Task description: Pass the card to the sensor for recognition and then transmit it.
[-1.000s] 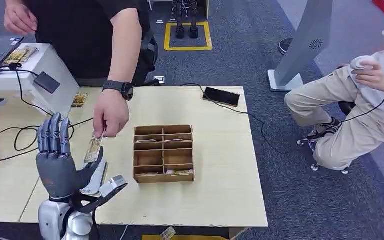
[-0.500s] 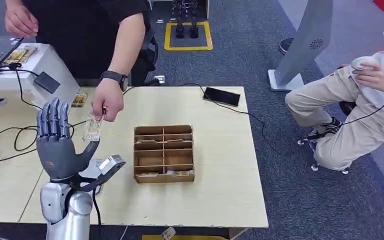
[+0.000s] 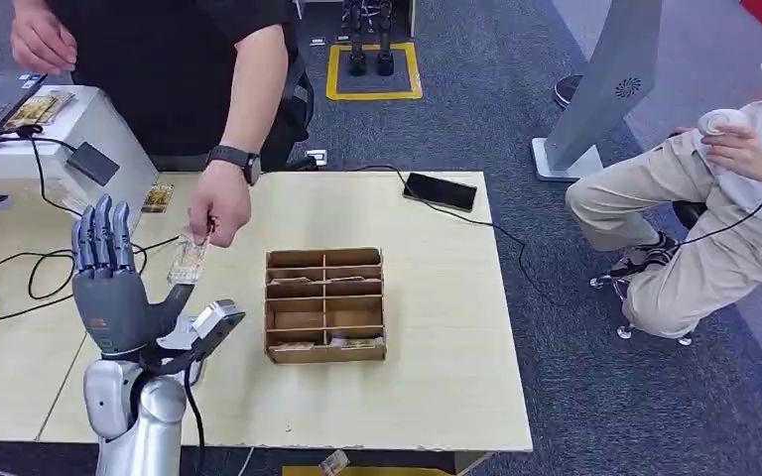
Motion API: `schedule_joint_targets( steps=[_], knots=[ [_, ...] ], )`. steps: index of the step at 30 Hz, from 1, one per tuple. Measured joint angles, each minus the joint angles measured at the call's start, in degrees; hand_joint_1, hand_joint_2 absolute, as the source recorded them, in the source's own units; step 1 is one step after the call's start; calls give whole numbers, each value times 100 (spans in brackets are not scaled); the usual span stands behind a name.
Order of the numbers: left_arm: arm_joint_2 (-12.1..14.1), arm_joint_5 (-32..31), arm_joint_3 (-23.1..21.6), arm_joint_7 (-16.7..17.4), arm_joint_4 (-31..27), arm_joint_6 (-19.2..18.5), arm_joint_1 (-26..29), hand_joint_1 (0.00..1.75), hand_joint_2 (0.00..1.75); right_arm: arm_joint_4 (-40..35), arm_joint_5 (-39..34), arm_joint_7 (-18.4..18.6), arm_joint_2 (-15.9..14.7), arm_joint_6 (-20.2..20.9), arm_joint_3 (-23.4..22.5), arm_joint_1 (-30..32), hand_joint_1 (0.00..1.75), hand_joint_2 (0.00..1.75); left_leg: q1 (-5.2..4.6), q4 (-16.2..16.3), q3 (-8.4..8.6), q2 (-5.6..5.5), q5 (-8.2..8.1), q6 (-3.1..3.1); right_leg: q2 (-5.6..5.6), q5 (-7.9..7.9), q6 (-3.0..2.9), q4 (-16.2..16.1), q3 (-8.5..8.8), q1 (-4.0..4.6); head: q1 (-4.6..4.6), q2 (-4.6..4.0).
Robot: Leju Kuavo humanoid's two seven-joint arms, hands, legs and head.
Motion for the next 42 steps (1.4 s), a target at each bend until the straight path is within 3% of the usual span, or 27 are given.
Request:
schedule_joint_targets(
  steps=[1,2,22,42],
  knots=[
    [-2,18,0,0,15,0,-5,0,175,2,-4,0,0,0,0,-2,0,175,0,0,0,0,0,0,0,0,0,0,0,0,0,0],
    [-2,46,0,0,33,0,-9,175,175,11,-17,0,0,0,0,-4,0,175,0,0,0,0,0,0,0,0,0,0,0,0,0,0],
    [-17,-118,-2,-492,278,0,-36,175,175,118,99,-9,-66,0,-2,-9,0,175,0,1,0,0,0,0,0,0,0,0,0,0,0,0],
    [-20,-31,0,-533,295,2,-35,175,175,195,179,-81,-103,0,-186,-43,0,175,0,1,-1,0,0,0,0,1,0,0,1,0,2,0]
  ],
)
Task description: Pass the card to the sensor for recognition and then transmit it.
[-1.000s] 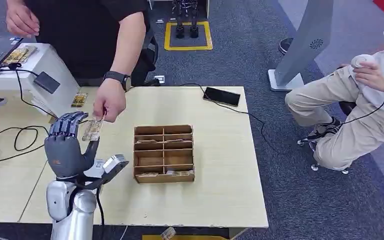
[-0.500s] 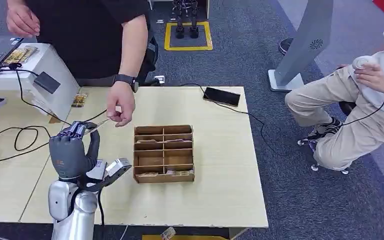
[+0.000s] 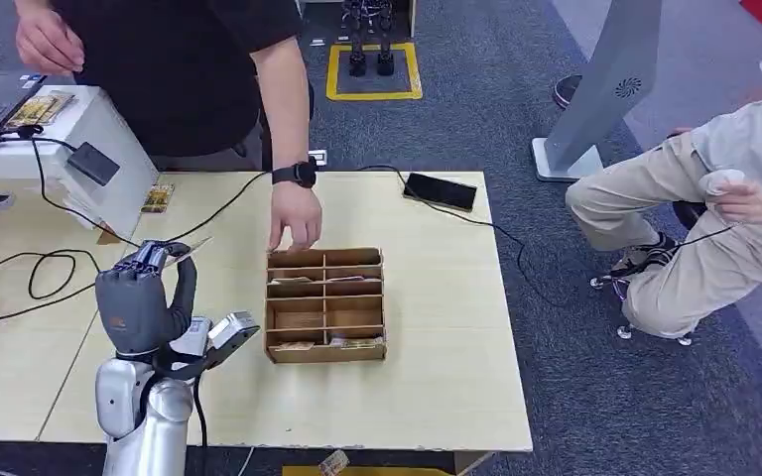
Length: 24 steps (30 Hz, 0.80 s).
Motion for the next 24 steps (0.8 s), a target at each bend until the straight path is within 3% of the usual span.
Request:
schedule_joint_targets(
  steps=[6,10,16,19,24],
  knots=[
    [0,-396,177,77,0,0,36,175,175,17,-26,50,-13,0,-17,2,0,175,0,0,-1,0,0,0,0,0,0,0,1,0,-2,0],
    [-4,-507,623,-129,74,0,57,175,175,15,-138,110,-13,0,-15,5,0,175,1,0,0,0,0,0,0,-1,0,0,0,1,0,0],
    [-15,-625,1113,-149,208,0,133,175,175,-2,-166,142,-13,0,-15,3,0,175,1,-1,-1,-1,0,0,0,-1,0,0,1,0,-2,0],
    [-15,-746,1237,94,297,0,162,175,175,-2,-133,160,-13,0,-17,6,0,175,1,0,-3,-2,0,0,-2,-1,0,0,1,0,0,0],
    [-35,-1065,1486,112,523,0,202,175,175,-2,-197,157,-20,0,-17,7,0,175,0,0,-3,-3,0,0,-1,-1,1,0,1,0,0,0]
  ],
)
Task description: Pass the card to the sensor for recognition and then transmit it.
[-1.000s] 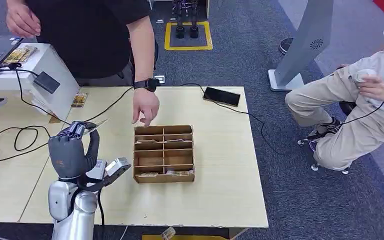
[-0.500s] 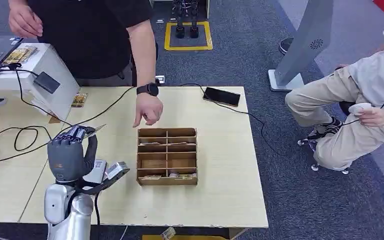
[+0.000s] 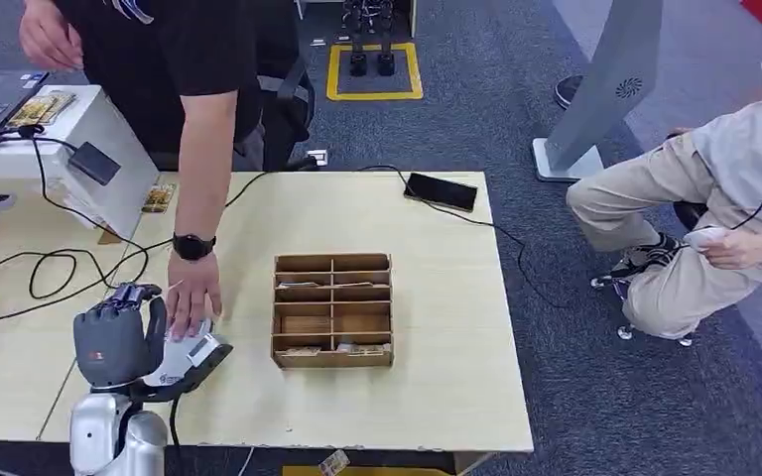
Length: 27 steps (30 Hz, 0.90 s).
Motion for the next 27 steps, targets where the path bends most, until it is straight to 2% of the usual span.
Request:
schedule_joint_targets(
  steps=[7,10,17,19,21,27],
  knots=[
    [-4,-245,135,439,385,0,25,175,175,-26,-46,0,2,0,0,-2,0,175,0,0,-1,0,0,0,-2,0,0,0,0,0,0,0],
    [2,-134,155,550,533,0,31,175,175,-28,-76,-9,2,0,0,-1,0,175,1,0,-2,0,0,0,-2,0,0,0,0,0,0,0],
    [28,105,146,1045,906,2,121,175,175,-83,-146,-4,13,0,0,-3,0,175,0,0,-1,0,0,0,-2,-1,1,0,0,0,-2,0],
    [35,55,144,1040,1032,2,154,175,175,-83,-192,-44,13,0,0,3,0,175,0,0,-1,-1,0,0,-1,-1,1,0,-1,0,0,0],
    [39,-61,142,1064,1250,2,172,175,175,-83,-240,-70,13,0,0,-1,0,175,-1,0,-1,-1,0,0,-2,-1,1,0,0,-1,0,0],
    [87,-105,-66,1440,1989,17,170,175,175,-66,-369,-125,13,0,0,-1,0,175,-5,0,4,-7,-1,1,-10,-2,2,-1,9,-4,0,0]
  ],
)
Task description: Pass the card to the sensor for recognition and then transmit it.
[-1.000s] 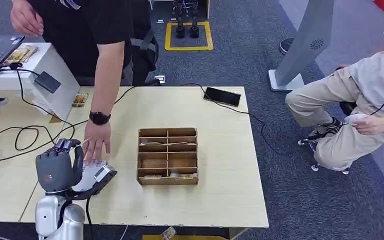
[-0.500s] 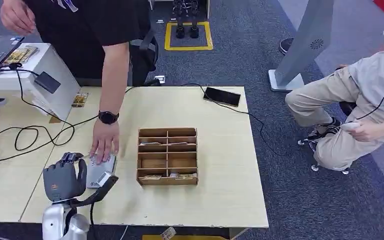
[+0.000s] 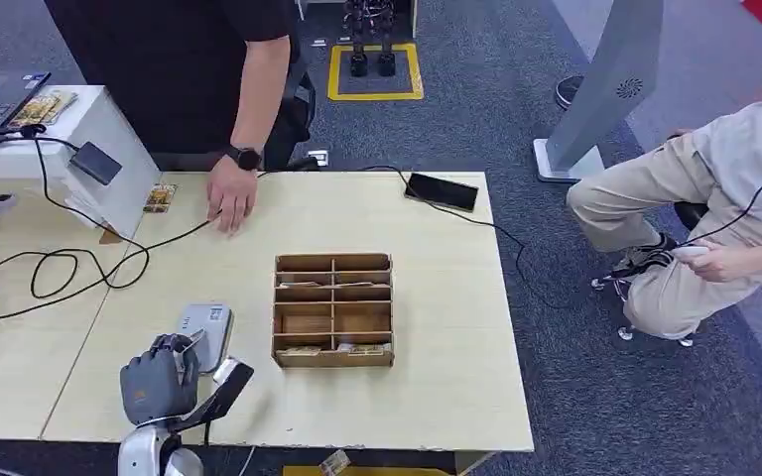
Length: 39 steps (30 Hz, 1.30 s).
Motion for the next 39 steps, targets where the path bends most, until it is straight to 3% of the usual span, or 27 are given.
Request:
schedule_joint_targets(
  steps=[9,21,30,32,35,36,37,39],
  knots=[
    [101,194,-398,111,948,0,-255,175,175,42,-181,-63,-2,0,7,-7,0,175,-2,-5,51,-20,-2,2,-28,-8,-1,0,63,-2,0,0],
    [184,234,-618,175,1446,9,-264,175,175,114,-278,-135,-31,4,17,-16,0,175,0,-9,93,-24,1,-9,-33,-9,-6,1,101,2,2,0],
    [212,385,-664,139,1516,13,-239,175,175,144,-334,-151,-42,4,35,-34,0,175,0,-10,90,-22,-2,-10,-33,-12,-7,1,100,2,0,0],
    [192,860,-649,-198,1516,17,-238,175,175,144,-352,-146,-42,2,44,-31,0,175,0,-10,90,-22,-2,-10,-32,-12,-7,1,98,2,0,0],
    [31,2665,-428,-1304,1488,5,-265,175,175,138,-201,-112,-42,0,39,-33,0,175,0,-9,86,-21,0,-9,-31,-10,-6,1,92,2,0,0],
    [-33,3332,-428,-1521,1405,-56,-249,175,175,133,-136,-109,-42,0,31,-38,0,175,0,-8,83,-21,1,-9,-30,-10,-7,1,87,2,2,0],
    [-42,3944,-476,-1533,1218,-193,-216,175,175,129,-87,-103,-42,0,18,-46,0,175,5,-5,74,-18,2,-8,-26,-6,-6,0,77,5,6,0],
    [-57,4950,-719,-1234,676,-398,-139,175,175,92,-48,-61,-37,0,2,-50,0,175,6,-2,55,-15,6,-5,-21,1,-1,1,57,6,0,0]
  ],
)
